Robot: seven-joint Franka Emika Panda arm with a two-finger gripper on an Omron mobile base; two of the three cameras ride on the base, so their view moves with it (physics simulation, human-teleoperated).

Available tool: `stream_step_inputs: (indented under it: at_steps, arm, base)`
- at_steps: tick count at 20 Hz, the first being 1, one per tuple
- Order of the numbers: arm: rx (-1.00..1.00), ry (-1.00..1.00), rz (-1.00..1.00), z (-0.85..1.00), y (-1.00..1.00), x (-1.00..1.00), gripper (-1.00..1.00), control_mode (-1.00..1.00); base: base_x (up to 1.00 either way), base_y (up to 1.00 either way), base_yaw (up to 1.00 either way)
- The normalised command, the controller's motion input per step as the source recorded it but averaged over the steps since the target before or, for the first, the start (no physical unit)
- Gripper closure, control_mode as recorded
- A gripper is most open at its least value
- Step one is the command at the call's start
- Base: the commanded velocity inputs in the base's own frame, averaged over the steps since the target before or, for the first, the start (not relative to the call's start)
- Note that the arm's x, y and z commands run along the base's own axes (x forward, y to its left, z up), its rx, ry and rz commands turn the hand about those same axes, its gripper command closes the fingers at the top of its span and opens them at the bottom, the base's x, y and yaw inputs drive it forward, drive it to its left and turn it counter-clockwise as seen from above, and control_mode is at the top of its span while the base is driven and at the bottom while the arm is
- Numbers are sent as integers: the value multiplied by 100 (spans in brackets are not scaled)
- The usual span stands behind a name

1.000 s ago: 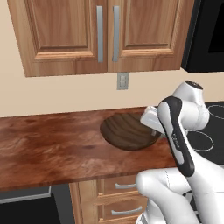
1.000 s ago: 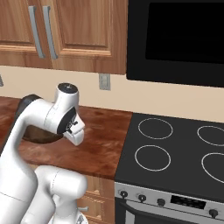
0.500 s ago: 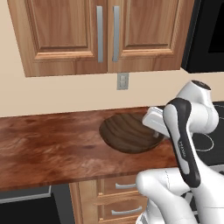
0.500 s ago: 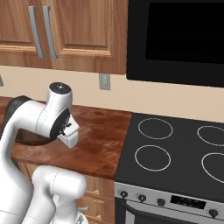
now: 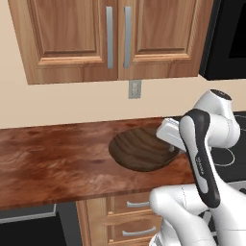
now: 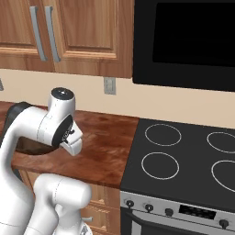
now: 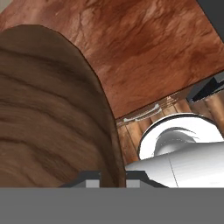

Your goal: Pick the cup and bowl from the counter and place them on the counter next to the sink.

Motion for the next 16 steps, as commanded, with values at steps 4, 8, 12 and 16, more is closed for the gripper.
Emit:
stream_step_inputs:
  at_steps: [4, 8, 12, 16]
  arm:
    - [0, 0, 0, 0, 0, 0, 100, 100]
    - [0, 0, 0, 0, 0, 0, 100, 100]
    - [0, 0, 0, 0, 0, 0, 100, 100]
    - [0, 0, 0, 0, 0, 0, 100, 100]
  base:
    - [0, 0, 0]
    - [0, 0, 0]
    - [-35, 9, 0]
    - [-89, 23, 0]
